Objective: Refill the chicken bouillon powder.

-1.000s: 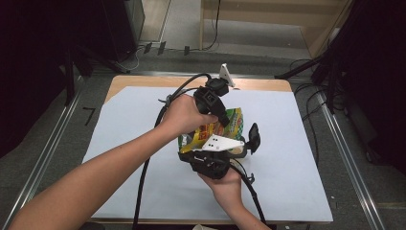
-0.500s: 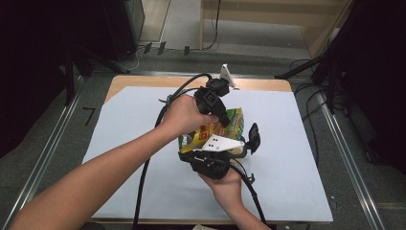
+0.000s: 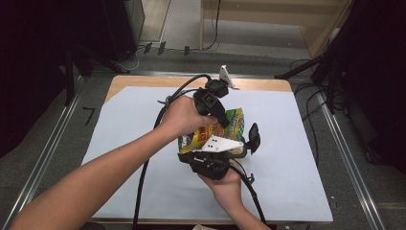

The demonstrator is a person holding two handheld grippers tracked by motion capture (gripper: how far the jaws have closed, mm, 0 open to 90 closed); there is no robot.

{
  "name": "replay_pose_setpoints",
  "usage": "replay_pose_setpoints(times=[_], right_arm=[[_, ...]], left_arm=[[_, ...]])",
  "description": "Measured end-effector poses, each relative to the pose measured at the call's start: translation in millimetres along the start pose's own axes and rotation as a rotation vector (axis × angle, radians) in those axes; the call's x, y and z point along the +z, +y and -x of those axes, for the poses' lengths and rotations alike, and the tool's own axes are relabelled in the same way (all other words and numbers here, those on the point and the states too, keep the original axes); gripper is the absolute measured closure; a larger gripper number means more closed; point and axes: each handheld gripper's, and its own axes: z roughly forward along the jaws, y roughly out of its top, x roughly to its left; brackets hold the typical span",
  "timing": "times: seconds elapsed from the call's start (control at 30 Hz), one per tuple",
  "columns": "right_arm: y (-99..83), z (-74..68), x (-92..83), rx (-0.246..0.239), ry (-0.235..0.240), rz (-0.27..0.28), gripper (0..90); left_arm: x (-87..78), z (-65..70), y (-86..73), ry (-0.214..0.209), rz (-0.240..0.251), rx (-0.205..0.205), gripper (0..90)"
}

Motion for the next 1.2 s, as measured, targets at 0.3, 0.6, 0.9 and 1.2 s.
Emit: replay_pose_setpoints(times=[0.3, 0.6, 0.9, 1.2], right_arm=[[-6.8, 1.7, 5.0, -0.013, -0.007, -0.022, 80.3], [-13.4, 1.4, 10.5, -0.056, -0.007, -0.048, 70.1], [-18.3, 2.4, 13.1, -0.060, 0.003, -0.065, 66.1], [-25.6, 5.9, 14.2, -0.064, 0.015, -0.090, 59.7]], left_arm=[[0.3, -3.7, -8.9, -0.027, 0.020, 0.003, 83.6], [-0.9, -9.2, -18.5, -0.044, 0.042, 0.006, 83.9], [-1.2, -12.2, -28.5, -0.055, 0.082, 0.018, 83.8], [0.0, -17.3, -40.2, -0.070, 0.124, 0.022, 83.9]])
